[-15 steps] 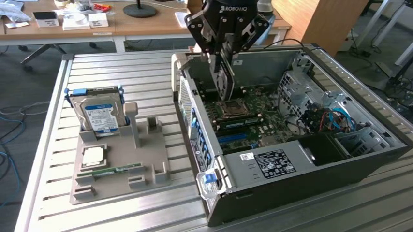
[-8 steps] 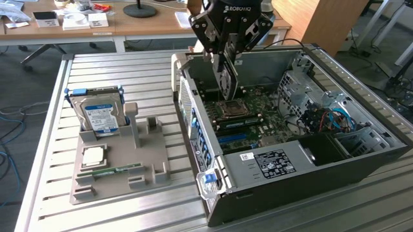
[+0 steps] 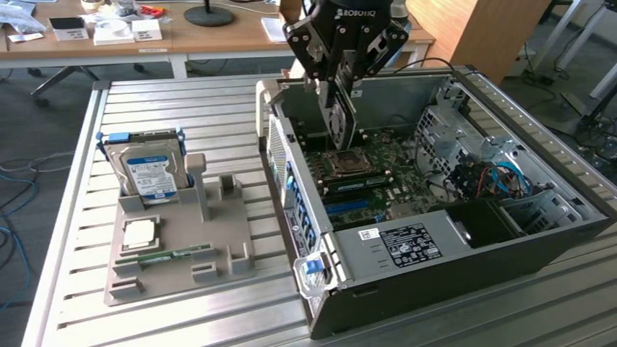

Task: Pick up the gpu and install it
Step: 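Pick up the gpu and move the gpu toward the slot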

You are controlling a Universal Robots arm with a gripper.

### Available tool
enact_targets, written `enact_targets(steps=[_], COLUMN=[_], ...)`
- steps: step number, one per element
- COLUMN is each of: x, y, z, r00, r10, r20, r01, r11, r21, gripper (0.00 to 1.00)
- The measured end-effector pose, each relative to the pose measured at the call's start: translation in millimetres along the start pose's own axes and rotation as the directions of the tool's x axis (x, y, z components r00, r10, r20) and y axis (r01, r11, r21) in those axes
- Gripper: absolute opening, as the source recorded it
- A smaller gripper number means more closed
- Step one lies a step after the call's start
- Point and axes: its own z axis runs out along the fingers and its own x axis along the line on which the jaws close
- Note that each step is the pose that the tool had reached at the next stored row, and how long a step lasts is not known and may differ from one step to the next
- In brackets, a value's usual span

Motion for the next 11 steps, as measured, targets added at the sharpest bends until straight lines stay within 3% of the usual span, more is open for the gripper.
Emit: enact_targets(steps=[11], x=[-13.7], y=[0.7], z=[0.3], r00=[1.0000], r10=[0.000], r20=[-0.0001], r01=[0.000], r11=[1.0000], r21=[0.0001], gripper=[0.27])
